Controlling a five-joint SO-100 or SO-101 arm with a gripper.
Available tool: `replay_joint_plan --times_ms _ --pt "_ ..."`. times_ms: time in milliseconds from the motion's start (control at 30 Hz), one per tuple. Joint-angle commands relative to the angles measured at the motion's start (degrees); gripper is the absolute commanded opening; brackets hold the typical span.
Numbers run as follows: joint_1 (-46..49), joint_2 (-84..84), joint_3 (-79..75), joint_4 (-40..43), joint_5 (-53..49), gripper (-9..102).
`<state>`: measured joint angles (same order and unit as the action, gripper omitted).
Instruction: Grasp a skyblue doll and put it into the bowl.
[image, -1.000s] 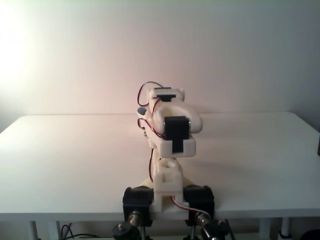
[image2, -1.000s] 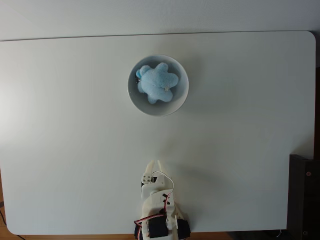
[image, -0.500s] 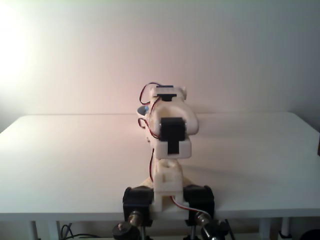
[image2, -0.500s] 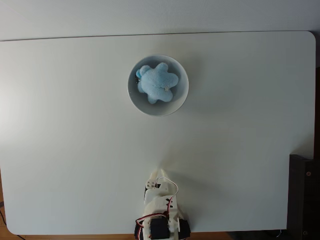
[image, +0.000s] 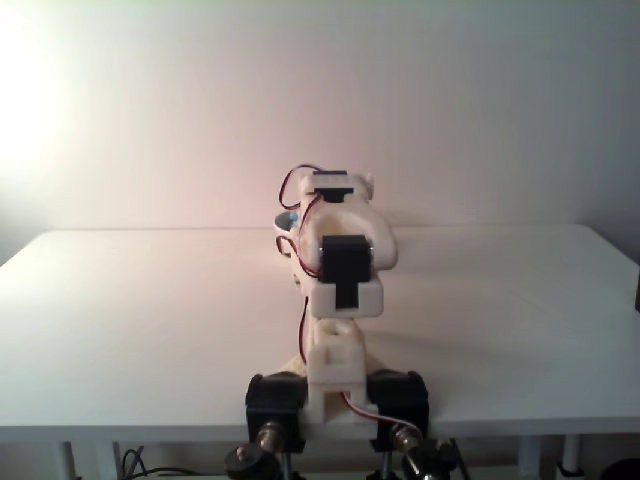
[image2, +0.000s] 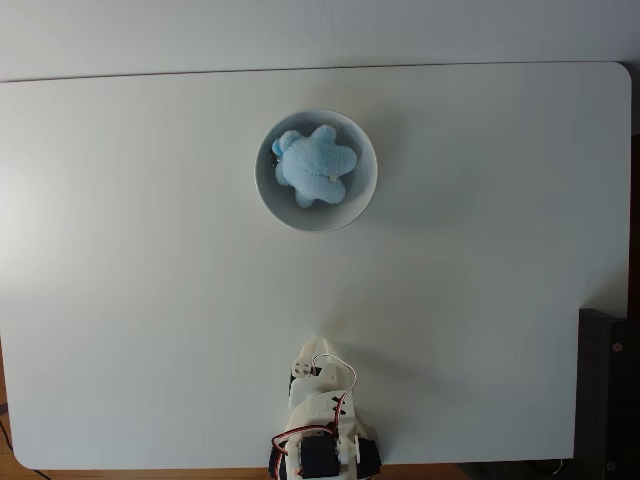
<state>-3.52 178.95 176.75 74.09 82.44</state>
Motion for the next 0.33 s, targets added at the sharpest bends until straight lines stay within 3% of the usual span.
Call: replay_joint_plan --times_ms 0,300 --pt "-0.26 15.82 0.53 2.90 0.00 2" --pt "0.18 15.73 0.53 2.99 0.00 2"
